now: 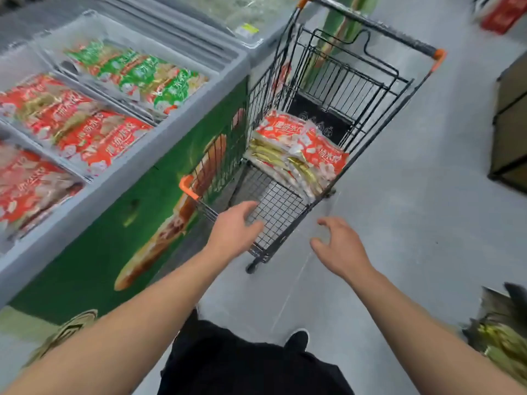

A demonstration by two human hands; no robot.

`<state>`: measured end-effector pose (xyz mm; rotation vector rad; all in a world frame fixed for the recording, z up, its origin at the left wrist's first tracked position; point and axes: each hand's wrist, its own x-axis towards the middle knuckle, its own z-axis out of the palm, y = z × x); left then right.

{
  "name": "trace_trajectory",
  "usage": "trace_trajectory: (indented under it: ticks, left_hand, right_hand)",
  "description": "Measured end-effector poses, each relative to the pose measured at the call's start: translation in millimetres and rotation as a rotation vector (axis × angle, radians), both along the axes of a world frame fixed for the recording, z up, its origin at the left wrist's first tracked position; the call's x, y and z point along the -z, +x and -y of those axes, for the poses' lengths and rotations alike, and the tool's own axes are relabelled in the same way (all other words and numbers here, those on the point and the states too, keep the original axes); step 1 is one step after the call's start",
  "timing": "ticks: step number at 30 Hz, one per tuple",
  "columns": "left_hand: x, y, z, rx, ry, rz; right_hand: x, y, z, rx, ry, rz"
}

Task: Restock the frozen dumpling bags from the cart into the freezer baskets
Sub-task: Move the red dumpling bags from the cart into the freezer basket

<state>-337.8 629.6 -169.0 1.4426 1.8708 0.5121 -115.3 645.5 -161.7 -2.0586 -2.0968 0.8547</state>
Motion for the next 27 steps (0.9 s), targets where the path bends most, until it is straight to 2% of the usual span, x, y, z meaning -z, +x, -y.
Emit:
trace_trajectory:
  ticks: [3,10,17,27]
  left_hand:
    - [-2.8,61.5,-6.7,-0.014,-0.015,-0.013]
    - [-10.8,141.3,-46.5,-0.052,-0.037,-0.041]
    - [-0.5,159.4,-124.9,-0.151,-0.036,0.004]
    - [24.2,147.1,-254.0,-0.257,-0.093,0.073]
  right_hand:
    - [-1.7,63.5,-11.5,-0.021,0.006,-0.006]
    - [-7.8,134.3,-67.9,-0.063,0.008,-0.036]
    - [-1.7,149.9,-167.0,-0.171,0.012,-0.060]
    - [2.4,126.3,-318.2,-0.285,-0.018,0.002]
